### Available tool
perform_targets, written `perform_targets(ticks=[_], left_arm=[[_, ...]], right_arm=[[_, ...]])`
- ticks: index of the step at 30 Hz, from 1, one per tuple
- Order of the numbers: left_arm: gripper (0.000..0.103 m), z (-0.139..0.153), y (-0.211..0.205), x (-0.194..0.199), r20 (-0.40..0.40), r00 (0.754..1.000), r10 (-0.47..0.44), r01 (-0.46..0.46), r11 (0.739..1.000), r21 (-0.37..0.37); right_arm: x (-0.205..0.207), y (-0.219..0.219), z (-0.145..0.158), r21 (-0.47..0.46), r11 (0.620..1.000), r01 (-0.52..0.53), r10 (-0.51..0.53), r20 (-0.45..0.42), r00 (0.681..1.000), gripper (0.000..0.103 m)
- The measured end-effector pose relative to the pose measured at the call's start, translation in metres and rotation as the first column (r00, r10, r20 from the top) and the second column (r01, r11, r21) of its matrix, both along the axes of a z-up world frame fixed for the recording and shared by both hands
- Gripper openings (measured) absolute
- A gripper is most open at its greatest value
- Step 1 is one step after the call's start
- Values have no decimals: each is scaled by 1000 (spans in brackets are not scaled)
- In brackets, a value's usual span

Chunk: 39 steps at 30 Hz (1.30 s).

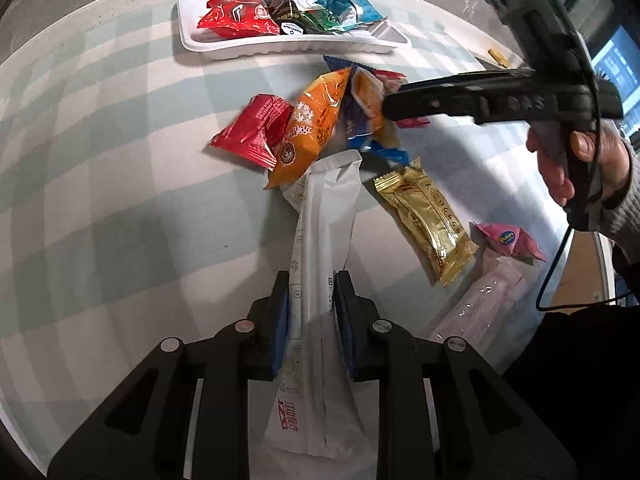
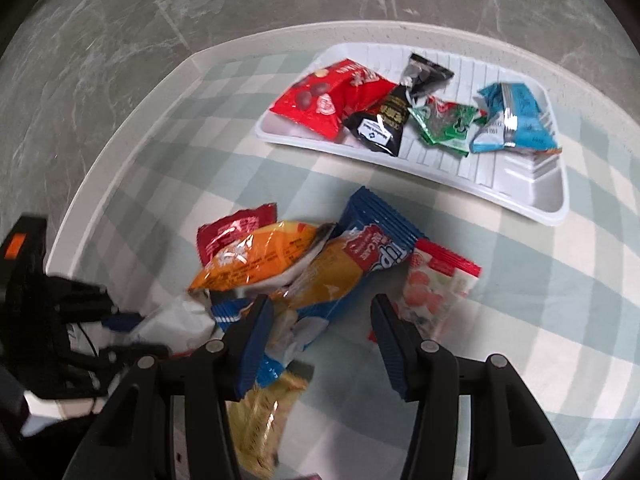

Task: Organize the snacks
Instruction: 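Grasp the blue Tipo packet with the right tool while the left tool holds the white packet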

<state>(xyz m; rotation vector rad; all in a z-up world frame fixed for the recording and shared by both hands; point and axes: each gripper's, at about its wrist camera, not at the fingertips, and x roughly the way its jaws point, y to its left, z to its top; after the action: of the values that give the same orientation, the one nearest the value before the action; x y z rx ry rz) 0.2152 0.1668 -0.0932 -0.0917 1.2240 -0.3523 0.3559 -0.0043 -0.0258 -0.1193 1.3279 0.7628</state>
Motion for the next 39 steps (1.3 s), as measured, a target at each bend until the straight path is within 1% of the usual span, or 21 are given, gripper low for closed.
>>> perform_targets(ticks=[3, 5, 8, 10, 15, 22, 27, 29, 32, 33, 37, 39], left_arm=[[20, -3, -8, 1, 1, 1000, 2, -2, 1000, 7], [21, -5, -13, 4, -1, 1000, -1, 1, 1000, 14], [21, -7, -16, 5, -4, 1000, -2, 2, 1000, 21], [21, -8, -21, 7, -4, 1000, -3, 3, 1000, 26], [21, -10, -26, 11, -10, 1000, -1, 1, 1000, 27], [21, -13, -31, 15, -5, 1000, -6, 6, 999, 46], [21, -13, -36, 13, 3, 1000, -16, 15, 998, 67], [21, -12, -37, 13, 6, 1000, -18, 17, 997, 72], [21, -12, -38, 13, 8, 1000, -13, 13, 997, 72], [21, -12, -37, 13, 9, 1000, -13, 12, 997, 73], [22, -12, -37, 12, 13, 1000, -11, 10, 997, 75], [22, -12, -38, 11, 14, 1000, -9, 8, 997, 70]], right_arm=[[9, 2, -11, -7, 999, 49, -50, -60, 997, 54], [14, 3, -18, 11, 997, 81, -80, -109, 991, 54], [18, 2, -25, 22, 992, 124, -119, -160, 980, 54], [20, 1, -25, 45, 988, 148, -136, -193, 972, 54], [26, -4, -22, 74, 976, 204, -182, -240, 954, 54], [33, 5, -28, 38, 974, 222, -207, -236, 950, 54], [33, 20, -27, -6, 981, 194, -192, -178, 965, 54], [32, 28, -25, -26, 986, 164, -166, -144, 975, 54], [32, 32, -26, -31, 989, 143, -146, -125, 981, 50], [31, 33, -26, -22, 990, 139, -141, -127, 982, 47], [32, 31, -30, 25, 991, 134, -129, -163, 978, 35], [32, 27, -32, 60, 988, 141, -127, -200, 972, 33]])
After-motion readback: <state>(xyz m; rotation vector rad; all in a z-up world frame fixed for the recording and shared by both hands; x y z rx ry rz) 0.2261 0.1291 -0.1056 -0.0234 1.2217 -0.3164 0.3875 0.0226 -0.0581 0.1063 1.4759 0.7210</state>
